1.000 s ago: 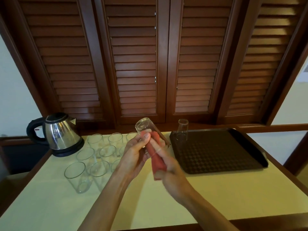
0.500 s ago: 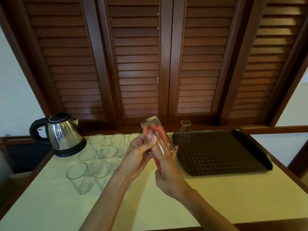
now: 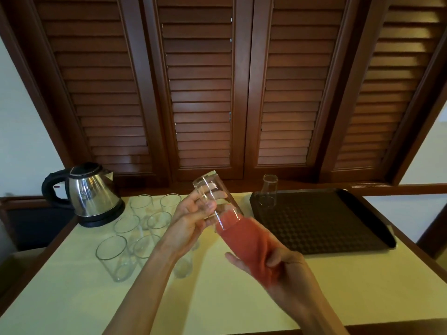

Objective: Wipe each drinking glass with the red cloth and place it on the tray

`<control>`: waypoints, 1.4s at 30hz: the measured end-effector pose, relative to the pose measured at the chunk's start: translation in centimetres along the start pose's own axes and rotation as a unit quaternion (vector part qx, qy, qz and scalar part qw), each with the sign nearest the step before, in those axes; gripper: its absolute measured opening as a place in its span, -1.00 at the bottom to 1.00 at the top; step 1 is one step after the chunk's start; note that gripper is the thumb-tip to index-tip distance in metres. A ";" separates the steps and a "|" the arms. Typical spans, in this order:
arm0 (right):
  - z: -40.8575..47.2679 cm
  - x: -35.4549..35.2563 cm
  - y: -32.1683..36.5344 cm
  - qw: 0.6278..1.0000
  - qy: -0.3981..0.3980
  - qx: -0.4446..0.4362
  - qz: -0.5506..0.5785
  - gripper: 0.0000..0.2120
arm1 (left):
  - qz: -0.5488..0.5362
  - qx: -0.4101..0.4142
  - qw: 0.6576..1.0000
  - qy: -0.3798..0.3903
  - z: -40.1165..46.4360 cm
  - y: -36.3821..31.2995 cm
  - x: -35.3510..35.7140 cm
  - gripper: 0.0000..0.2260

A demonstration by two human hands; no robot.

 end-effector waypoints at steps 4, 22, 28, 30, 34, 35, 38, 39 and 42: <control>-1.3 -1.0 2.5 0.989 -0.083 -0.099 -0.076 -0.35 | -0.002 0.003 1.000 -0.031 0.0 0.0 0.1 -0.42; 4.5 3.1 1.2 0.733 -0.050 -0.295 -0.611 -0.41 | 0.180 0.013 0.983 -0.038 -3.6 3.7 5.1 -0.59; 3.5 2.6 0.5 0.741 0.002 -0.299 -0.601 -0.51 | 0.171 0.013 0.985 -0.001 -3.2 1.9 4.2 -0.45; 4.5 2.4 2.9 0.816 0.004 -0.224 -0.533 -0.53 | 0.203 -0.005 0.979 0.032 -3.8 1.9 4.2 -0.37; 4.6 2.0 5.6 0.767 0.045 -0.180 -0.614 -0.33 | 0.339 -0.012 0.940 0.038 -3.2 1.0 3.3 -0.48; 4.6 1.9 5.8 0.747 0.059 -0.175 -0.639 -0.29 | 0.381 -0.015 0.924 0.022 -2.8 0.5 3.1 -0.51; 4.6 1.3 6.0 0.686 0.063 -0.219 -0.691 -0.35 | 0.483 -0.020 0.875 -0.003 -2.2 -0.4 3.1 -0.56; 4.6 1.2 6.1 0.668 0.067 -0.246 -0.700 -0.40 | 0.499 -0.019 0.866 -0.006 -2.1 -0.4 3.1 -0.58; 4.3 1.0 5.4 0.616 0.083 -0.333 -0.709 -0.57 | 0.494 -0.018 0.869 -0.032 -1.8 0.1 3.1 -0.61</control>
Point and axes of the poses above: each hand's wrist, its own z-axis towards the middle knuckle, its own x-axis out of the palm, y = z × x, the point moved 2 cm from there along z, towards the middle knuckle, and after that the axes turned 10 degrees about -z, right-handed, at the moved point
